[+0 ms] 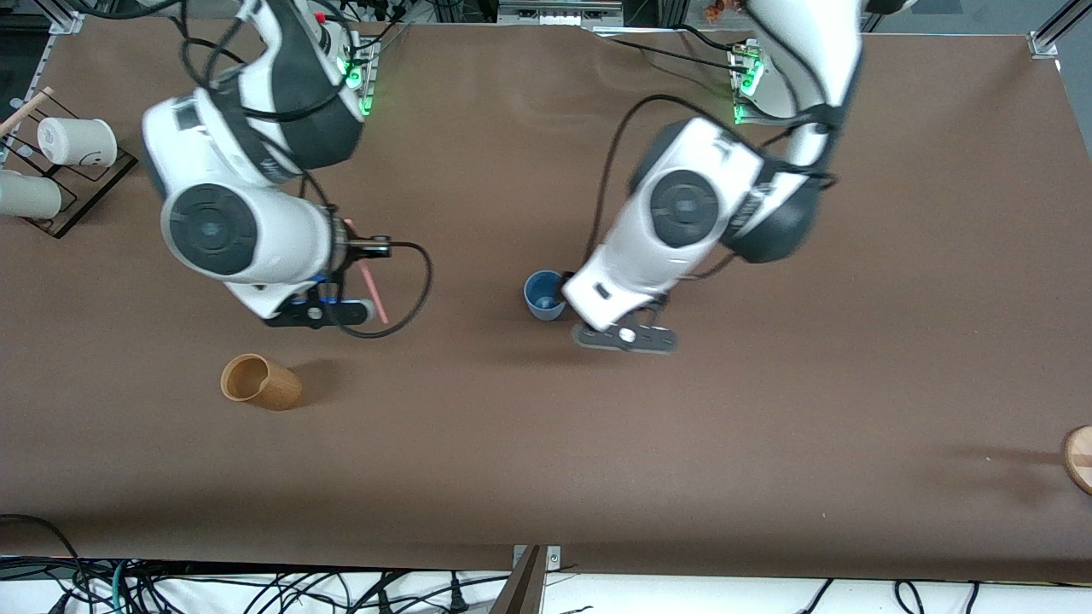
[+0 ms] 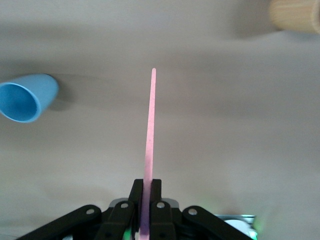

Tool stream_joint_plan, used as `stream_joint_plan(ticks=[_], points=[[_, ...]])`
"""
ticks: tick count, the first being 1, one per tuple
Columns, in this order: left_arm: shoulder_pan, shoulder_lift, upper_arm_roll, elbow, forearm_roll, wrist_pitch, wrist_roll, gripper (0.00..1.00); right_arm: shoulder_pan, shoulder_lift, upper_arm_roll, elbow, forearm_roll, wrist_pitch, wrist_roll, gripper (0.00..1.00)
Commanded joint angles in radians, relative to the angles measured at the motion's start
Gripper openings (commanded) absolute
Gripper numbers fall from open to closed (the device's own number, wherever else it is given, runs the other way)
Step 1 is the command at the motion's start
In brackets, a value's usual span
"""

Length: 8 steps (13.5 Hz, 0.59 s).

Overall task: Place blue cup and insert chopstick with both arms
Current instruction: 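Set the blue cup down mid-table while the right gripper carries the chopstick over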

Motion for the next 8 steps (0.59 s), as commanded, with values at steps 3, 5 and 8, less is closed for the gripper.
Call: stream_joint_plan(ticks=[3,5,8], points=[[0.236,-0.188,-0.007,-0.054,-0.017,-0.106,0.081,1.00,0.146,0.047,-0.001,0.028,0.092,0.111,0.309,0.00],[0.311,-0.230,-0.006,-0.054,-0.017,-0.175,0.169,1.00,0.195,0.061,0.001,0.031,0.140,0.179,0.435,0.00],[0.428,-0.309,0.000,-0.117,-0.028,-0.220,0.268,1.00,0.252,0.073,0.004,0.029,0.157,0.253,0.556,0.00]])
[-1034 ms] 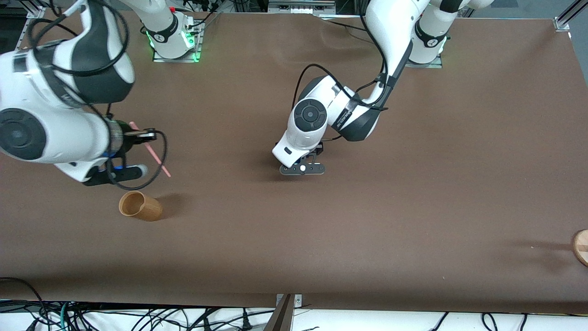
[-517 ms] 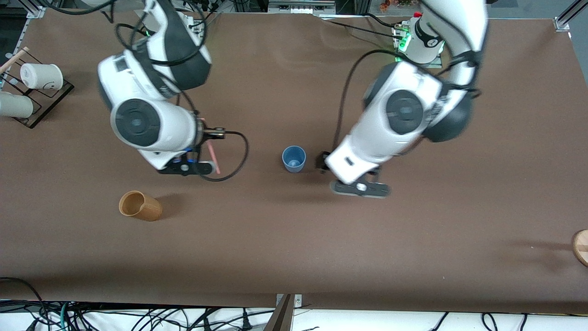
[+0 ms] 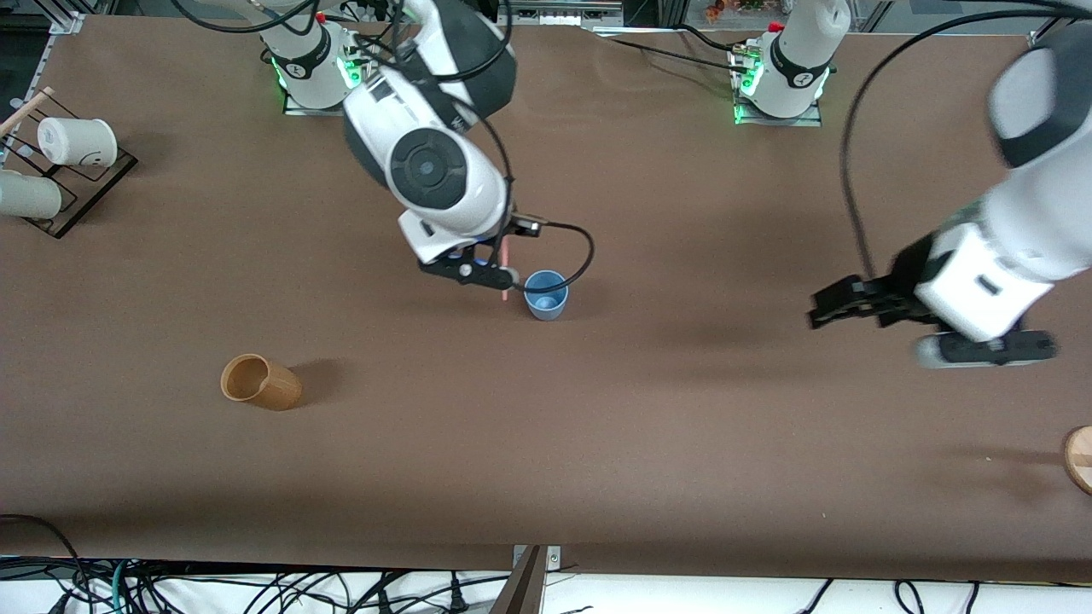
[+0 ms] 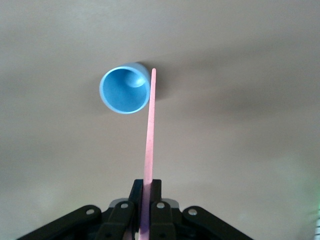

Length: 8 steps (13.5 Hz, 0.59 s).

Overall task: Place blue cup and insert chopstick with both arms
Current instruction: 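Insert the pink chopstick into the blue cup with the right gripper and release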

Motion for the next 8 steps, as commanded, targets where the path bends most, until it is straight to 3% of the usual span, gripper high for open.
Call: stream_joint_plan(ticks=[1,3,5,8], points=[[0.075,-0.102,0.008,-0.130,-0.027,-0.006,0.064,1.00,0.027,0.034,0.011,0.029,0.023,0.053,0.097,0.00],[0.100,-0.128,0.021,-0.171,-0.003,-0.006,0.190,1.00,0.044,0.059,0.017,0.026,0.025,0.083,0.138,0.00],[0.085,-0.146,0.015,-0.200,0.188,-0.009,0.394,1.00,0.059,0.088,0.022,0.020,0.023,0.110,0.167,0.00],[0.085,-0.215,0.013,-0.321,0.215,-0.009,0.495,1.00,0.061,0.091,0.024,-0.003,0.023,0.131,0.172,0.00]])
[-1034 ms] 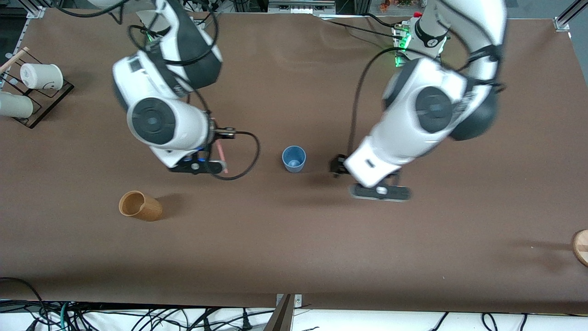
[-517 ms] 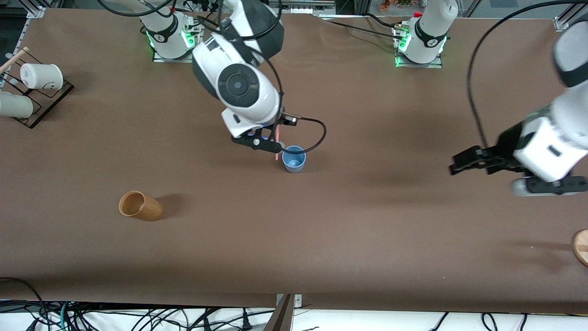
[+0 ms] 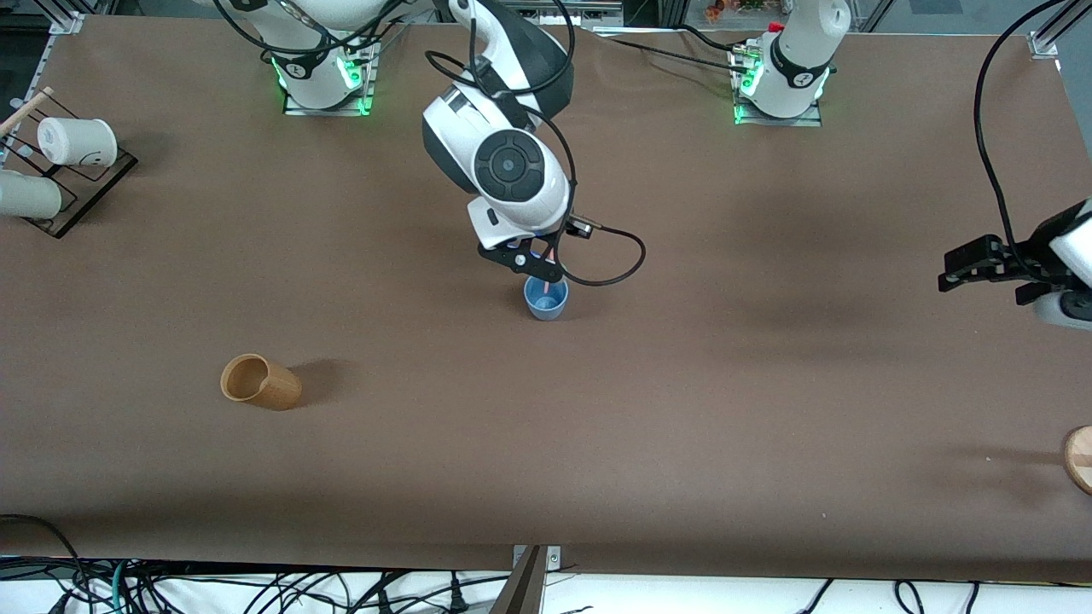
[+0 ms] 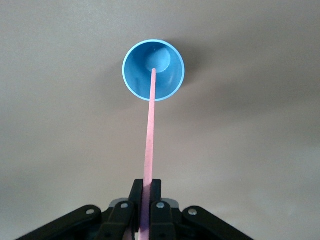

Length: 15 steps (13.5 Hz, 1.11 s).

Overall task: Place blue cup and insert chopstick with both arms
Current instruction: 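Insert the pink chopstick into the blue cup with the right gripper and release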

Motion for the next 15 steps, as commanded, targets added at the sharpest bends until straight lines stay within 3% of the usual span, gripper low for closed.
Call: stream_joint_plan(ticks=[1,2,3,4,8,11,13,15], points=[[-0.011,-0.113,-0.004,-0.156,0.036,0.008,0.071,1.00,-0.001,0.001,0.003,-0.003,0.017,0.009,0.022,0.00],[-0.020,-0.121,-0.011,-0.161,0.034,0.008,0.074,1.00,-0.001,0.001,0.003,-0.003,0.015,0.009,0.022,0.01],[-0.023,-0.124,-0.020,-0.163,0.036,0.005,0.098,1.00,-0.003,0.001,0.003,-0.003,0.014,0.009,0.019,0.31],[-0.029,-0.123,-0.039,-0.163,0.049,0.007,0.129,1.00,-0.007,0.001,0.003,-0.003,0.011,0.009,0.018,0.99],[-0.011,-0.123,-0.039,-0.154,-0.002,0.041,0.093,1.00,-0.048,-0.072,-0.012,0.008,-0.034,-0.018,0.007,1.00],[-0.009,-0.135,-0.033,-0.158,-0.046,0.028,-0.124,1.00,-0.171,-0.173,-0.008,-0.008,-0.089,-0.088,-0.100,1.00],[-0.009,-0.150,-0.033,-0.166,-0.035,0.028,-0.129,1.00,-0.277,-0.279,-0.006,-0.087,-0.097,-0.136,-0.303,1.00],[-0.006,-0.186,-0.036,-0.210,-0.032,0.045,-0.135,1.00,-0.402,-0.427,-0.006,-0.240,-0.120,-0.136,-0.533,1.00]])
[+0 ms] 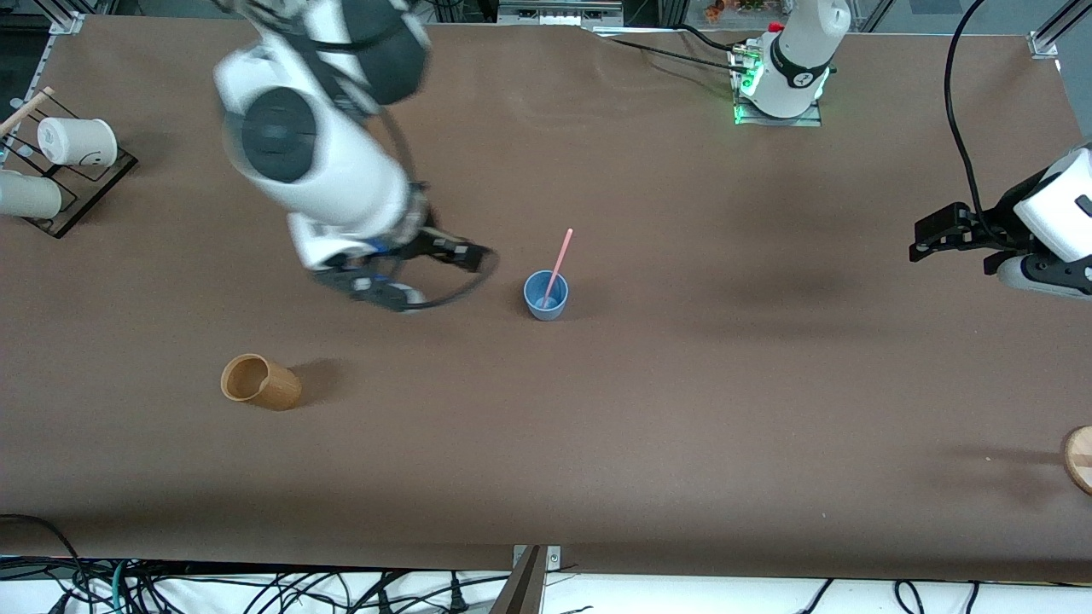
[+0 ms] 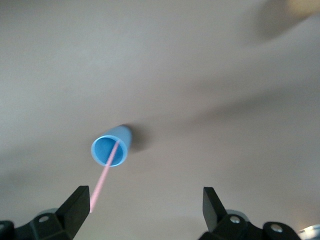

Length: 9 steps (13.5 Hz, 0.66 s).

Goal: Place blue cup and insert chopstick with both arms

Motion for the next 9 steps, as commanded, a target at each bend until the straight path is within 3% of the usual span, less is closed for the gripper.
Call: stream_joint_plan(ticks=[1,5,9], points=[[0.019,-0.078,-0.003,-0.102,-0.022,0.032,-0.019,1.00,-0.154,-0.238,0.021,-0.273,-0.028,0.005,-0.287,1.00],[0.023,-0.123,-0.010,-0.171,-0.022,0.058,-0.044,1.00,-0.290,-0.392,-0.005,-0.384,-0.111,-0.045,-0.627,1.00],[0.013,-0.103,-0.014,-0.158,-0.016,0.053,-0.045,1.00,-0.324,-0.423,-0.068,-0.390,-0.135,-0.059,-0.862,1.00]])
